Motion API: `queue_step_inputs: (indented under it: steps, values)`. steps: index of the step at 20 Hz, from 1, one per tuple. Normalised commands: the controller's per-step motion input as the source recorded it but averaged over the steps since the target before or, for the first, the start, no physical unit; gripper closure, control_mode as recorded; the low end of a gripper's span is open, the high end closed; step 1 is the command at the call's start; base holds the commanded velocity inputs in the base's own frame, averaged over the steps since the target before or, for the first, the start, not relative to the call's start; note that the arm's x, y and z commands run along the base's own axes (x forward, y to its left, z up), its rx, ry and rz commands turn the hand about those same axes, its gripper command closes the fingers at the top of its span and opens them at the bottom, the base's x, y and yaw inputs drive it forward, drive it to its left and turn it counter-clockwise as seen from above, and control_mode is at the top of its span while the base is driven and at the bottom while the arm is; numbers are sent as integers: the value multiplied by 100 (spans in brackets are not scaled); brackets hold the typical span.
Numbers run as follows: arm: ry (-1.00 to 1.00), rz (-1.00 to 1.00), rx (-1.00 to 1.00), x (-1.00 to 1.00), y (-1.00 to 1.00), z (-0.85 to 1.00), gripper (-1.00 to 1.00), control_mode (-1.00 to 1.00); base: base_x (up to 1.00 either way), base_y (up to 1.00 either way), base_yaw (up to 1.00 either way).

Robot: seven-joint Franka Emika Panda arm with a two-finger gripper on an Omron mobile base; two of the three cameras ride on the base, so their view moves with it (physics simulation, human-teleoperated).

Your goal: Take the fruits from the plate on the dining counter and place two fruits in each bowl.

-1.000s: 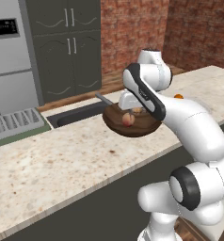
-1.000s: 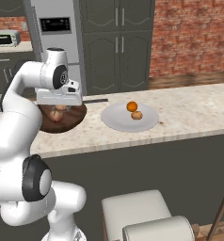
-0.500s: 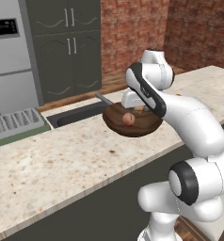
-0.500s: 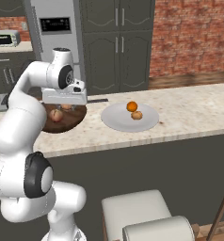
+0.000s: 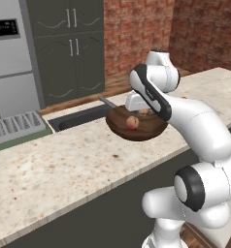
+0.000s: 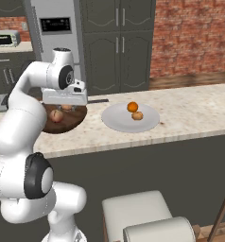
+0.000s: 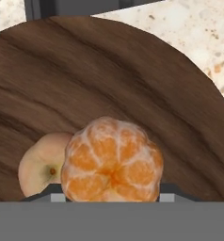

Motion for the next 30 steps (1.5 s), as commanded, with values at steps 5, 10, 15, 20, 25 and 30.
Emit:
queue_step_inputs:
  steps: [5, 10, 15, 20, 25, 30]
  values:
    - [0, 0, 0, 0, -1, 0, -100, -100, 0, 0, 0]
    - [0, 0, 0, 0, -18, 4, -100, -100, 0, 0, 0]
    - [0, -6, 0, 0, -50, 33, -100, -100, 0, 0, 0]
    - [2, -21, 0, 9, -76, 14, -100, -100, 0, 0, 0]
    - [1, -33, 0, 7, -62, -12, -100, -100, 0, 0, 0]
    - [0, -40, 0, 4, -57, -40, -100, -100, 0, 0, 0]
